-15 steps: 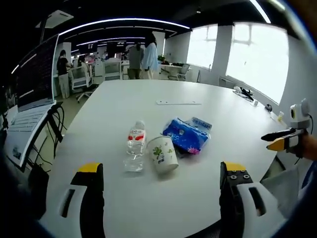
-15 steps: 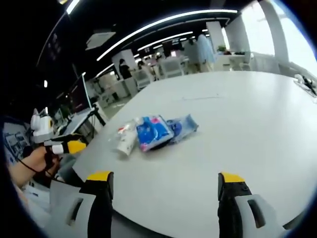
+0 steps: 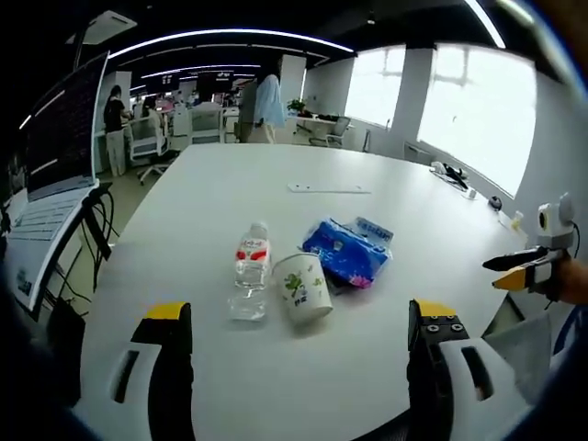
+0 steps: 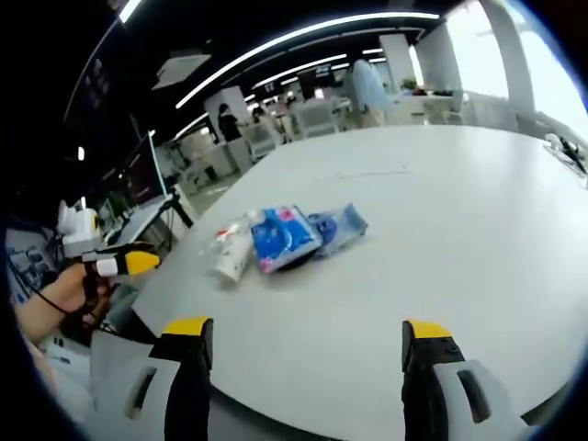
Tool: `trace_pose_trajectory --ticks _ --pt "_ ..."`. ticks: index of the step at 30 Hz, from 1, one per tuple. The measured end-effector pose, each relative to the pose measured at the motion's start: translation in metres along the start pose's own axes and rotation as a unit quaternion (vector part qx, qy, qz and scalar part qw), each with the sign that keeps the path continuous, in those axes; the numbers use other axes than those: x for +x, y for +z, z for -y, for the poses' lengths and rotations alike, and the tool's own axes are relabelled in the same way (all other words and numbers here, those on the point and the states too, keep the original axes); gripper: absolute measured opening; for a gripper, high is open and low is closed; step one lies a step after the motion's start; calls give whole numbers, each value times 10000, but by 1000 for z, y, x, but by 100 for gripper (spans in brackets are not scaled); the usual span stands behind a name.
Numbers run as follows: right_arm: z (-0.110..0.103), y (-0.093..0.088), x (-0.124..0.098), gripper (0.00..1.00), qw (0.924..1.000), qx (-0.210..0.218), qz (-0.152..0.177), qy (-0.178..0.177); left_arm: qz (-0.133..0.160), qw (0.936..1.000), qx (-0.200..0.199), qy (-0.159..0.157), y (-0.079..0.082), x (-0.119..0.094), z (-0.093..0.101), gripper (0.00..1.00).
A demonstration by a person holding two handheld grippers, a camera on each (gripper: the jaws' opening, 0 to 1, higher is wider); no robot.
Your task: Arrange the tabletop items into an orderly group along one side of the table until the central work area is clear of visible clutter.
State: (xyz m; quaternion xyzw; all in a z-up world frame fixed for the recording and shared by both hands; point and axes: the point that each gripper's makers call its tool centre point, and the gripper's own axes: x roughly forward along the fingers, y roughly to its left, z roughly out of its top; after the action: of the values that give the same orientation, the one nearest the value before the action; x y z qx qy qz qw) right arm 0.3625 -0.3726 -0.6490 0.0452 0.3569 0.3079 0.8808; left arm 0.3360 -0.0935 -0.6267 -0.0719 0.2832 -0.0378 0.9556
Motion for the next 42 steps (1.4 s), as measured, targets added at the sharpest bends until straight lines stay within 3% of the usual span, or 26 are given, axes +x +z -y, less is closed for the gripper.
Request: trace_pose_trajectory --ticks 22,42 --pt "-4 -9 5 83 9995 239 -149 152 -67 10000 -32 55 0 8 -10 100" --pt "-12 -1 8 81 9989 365 -71 284 -131 9997 -178 42 -4 11 -14 98"
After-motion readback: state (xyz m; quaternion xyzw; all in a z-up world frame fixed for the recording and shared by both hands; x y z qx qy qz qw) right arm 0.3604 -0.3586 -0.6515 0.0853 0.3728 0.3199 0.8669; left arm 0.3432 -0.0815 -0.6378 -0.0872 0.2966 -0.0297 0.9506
